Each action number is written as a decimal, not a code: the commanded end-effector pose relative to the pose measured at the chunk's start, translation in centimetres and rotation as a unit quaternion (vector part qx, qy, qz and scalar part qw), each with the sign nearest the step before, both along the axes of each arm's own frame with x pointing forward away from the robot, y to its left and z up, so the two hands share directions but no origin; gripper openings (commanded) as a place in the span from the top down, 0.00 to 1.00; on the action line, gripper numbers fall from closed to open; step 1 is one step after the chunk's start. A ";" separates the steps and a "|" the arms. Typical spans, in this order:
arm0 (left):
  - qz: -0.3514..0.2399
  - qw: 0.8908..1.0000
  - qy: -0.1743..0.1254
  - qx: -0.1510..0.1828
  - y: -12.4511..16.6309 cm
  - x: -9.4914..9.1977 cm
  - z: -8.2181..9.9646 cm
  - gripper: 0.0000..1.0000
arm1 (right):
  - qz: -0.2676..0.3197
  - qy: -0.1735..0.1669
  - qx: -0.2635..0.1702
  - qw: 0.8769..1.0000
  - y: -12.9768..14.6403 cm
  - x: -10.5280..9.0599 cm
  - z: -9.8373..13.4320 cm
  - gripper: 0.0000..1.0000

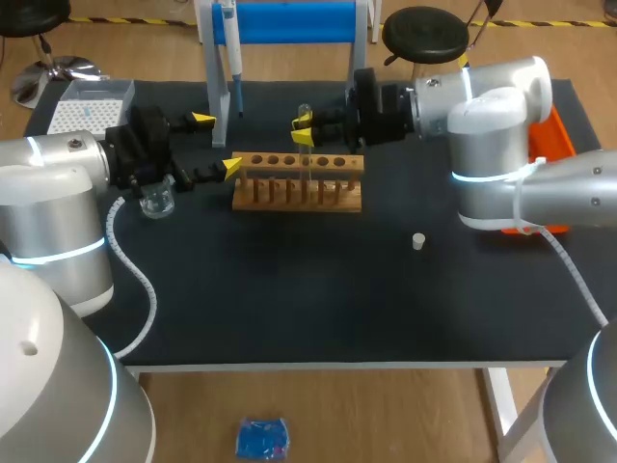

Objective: Invert the test tube, pick up the pipette, mount the tip to pipette, aspirate from beaker and dispense into the tube, eject the tip, return the pipette, and cap with the stopper.

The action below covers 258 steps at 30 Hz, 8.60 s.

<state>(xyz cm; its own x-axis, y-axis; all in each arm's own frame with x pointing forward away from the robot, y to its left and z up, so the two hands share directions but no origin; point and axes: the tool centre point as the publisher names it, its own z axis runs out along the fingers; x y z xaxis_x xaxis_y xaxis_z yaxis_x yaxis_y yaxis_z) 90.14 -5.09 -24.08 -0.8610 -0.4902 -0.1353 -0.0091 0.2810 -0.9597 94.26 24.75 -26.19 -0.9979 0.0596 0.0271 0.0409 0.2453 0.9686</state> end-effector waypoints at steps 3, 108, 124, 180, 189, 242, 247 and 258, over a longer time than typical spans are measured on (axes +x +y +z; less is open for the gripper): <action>0.001 1.000 -0.001 0.000 -0.1 0.0 -0.1 0.00 | -0.001 -0.003 0.000 1.000 0.2 0.2 0.1 1.00; 0.001 1.000 -0.001 0.000 -0.1 0.0 -0.1 0.00 | 0.053 0.372 -0.115 0.920 -0.5 -1.4 7.8 1.00; 0.001 1.000 -0.001 0.000 -0.1 0.0 -0.1 0.00 | 0.050 0.382 -0.110 0.916 0.3 -1.3 8.3 1.00; 0.001 1.000 -0.001 0.000 -0.1 0.0 -0.1 0.00 | 0.077 0.641 -0.001 0.764 1.1 1.6 6.7 1.00; 0.001 1.000 -0.001 0.000 -0.1 0.0 -0.1 0.00 | 0.041 0.656 0.018 0.753 0.6 1.9 6.3 1.00; -0.031 0.924 -0.380 0.025 -2.8 -2.3 2.9 0.00 | 0.033 0.695 0.004 0.718 0.7 2.5 6.3 1.00; -0.031 0.924 -0.380 0.025 -2.8 -2.3 2.9 0.00 | 0.026 0.698 -0.003 0.715 0.6 2.6 6.1 1.00; -0.031 0.924 -0.380 0.025 -2.8 -2.3 2.9 0.00 | 0.020 0.704 0.005 0.710 0.4 2.5 5.8 1.00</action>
<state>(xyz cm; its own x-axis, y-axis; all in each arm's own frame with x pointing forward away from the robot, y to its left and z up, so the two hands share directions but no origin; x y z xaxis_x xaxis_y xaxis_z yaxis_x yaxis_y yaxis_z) 87.81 -7.86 -21.17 -0.5345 -0.4195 -0.7337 0.6809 0.3006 -0.6679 96.89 25.16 -20.46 0.0191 0.0242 0.9995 0.9618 0.2725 -0.0250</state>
